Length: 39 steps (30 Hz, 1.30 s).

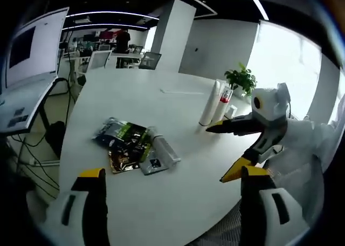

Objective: Arrange the skincare products in the storage area until every visible bottle or jar stands upright without overlapping.

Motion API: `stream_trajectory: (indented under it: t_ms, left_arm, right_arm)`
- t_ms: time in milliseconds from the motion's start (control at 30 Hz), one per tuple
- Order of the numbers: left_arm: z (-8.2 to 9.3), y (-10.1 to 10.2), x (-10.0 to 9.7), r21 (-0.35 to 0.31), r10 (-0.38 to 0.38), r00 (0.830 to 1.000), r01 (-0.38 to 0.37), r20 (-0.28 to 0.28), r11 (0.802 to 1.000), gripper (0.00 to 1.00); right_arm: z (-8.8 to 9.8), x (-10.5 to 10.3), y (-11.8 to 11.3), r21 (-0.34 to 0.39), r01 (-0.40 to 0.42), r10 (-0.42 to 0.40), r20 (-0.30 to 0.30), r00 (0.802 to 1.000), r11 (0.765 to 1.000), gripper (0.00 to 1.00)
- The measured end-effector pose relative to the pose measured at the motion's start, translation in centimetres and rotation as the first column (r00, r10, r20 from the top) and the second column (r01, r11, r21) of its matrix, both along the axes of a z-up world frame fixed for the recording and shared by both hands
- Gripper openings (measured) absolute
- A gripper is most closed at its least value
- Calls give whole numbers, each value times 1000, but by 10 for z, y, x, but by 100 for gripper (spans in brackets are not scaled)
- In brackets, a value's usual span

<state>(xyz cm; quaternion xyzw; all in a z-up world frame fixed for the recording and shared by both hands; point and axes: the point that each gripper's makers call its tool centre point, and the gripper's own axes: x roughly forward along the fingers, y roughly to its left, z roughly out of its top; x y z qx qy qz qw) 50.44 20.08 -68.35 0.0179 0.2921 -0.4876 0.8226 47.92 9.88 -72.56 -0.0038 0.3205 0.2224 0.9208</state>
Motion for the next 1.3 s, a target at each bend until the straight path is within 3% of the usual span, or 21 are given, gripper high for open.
stream_trajectory:
  t_ms: [267,400,467,900,1167,1300]
  left_arm:
    - [2,1,1,-5,-3,1000,3,5,1000,99]
    - [2,2,0,-7,-5,1000,5,2,1000,99]
    - [0,2,-2,-8,-15,1000,15,-4,1000,99]
    - [-3,5,-5,-21,-6,1000,6,-15,1000,99]
    - [-3,4,-7,-23,-8,1000,7,-15,1000,99]
    - [-3,4,-8,-23,-10,1000,9,-17,1000,99]
  right_arm:
    - [-11,10,1,-6,8,-9,-32,999,1000,84]
    - [-13,18,4,12,17,-16,-30,999,1000,70]
    - [-15,20,7,26,20,-18,-48,999,999,68]
    - [-30,33,14,12,13,-12,-89,996,1000,33]
    - [-46,43,13,7,41,-40,-148,988,999,20]
    - [-50,45,15,15,46,-42,-176,983,999,20]
